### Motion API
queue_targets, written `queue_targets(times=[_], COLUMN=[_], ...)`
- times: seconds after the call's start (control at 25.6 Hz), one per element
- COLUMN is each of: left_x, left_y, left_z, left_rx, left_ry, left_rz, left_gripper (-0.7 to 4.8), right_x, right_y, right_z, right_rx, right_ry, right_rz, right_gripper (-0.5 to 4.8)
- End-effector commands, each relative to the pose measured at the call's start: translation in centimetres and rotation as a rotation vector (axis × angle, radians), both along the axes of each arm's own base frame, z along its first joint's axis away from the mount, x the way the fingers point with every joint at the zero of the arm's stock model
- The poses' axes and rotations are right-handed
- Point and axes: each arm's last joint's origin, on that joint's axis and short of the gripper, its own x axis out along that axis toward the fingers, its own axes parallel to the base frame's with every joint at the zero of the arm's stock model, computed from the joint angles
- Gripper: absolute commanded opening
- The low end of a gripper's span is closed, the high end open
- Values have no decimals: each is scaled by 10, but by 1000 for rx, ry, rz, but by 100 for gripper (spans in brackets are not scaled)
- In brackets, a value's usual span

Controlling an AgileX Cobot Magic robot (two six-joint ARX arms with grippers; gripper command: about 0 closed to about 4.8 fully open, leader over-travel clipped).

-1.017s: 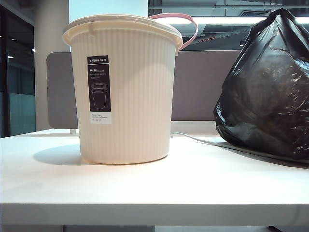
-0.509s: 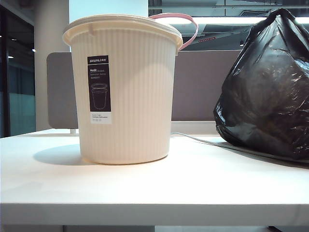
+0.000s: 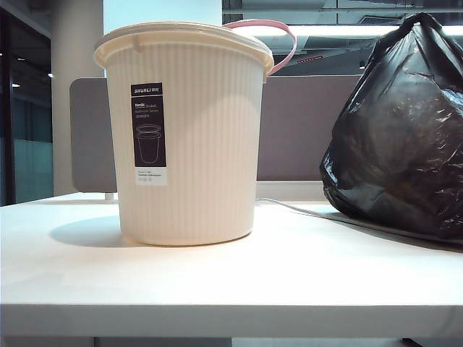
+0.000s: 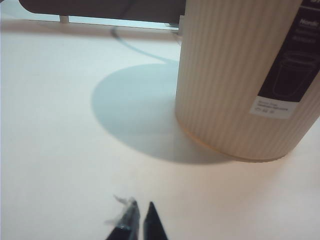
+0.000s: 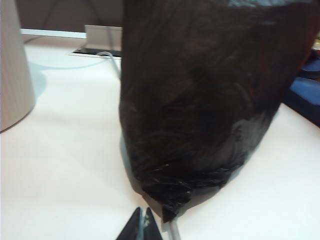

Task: Open the ring lid of the trash can, pull out the black garbage bag inside, and place it on the table.

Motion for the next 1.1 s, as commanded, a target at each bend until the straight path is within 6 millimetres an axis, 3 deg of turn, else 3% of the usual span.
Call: queue_targets(times=[0.04,1.1], left_x=[0,0], left_y=[0,0], left_z=[-1,-1], left_rx=[4,4], left_ry=[8,8], left_rz=[-4,-4], left_gripper=[22,22], right_x=[0,0], right_y=[-3,-6], right_z=[1,1], right_rx=[1,1], right_ry=[-17,-17], right_rz=[-28,-58], right_gripper=[-5,-5])
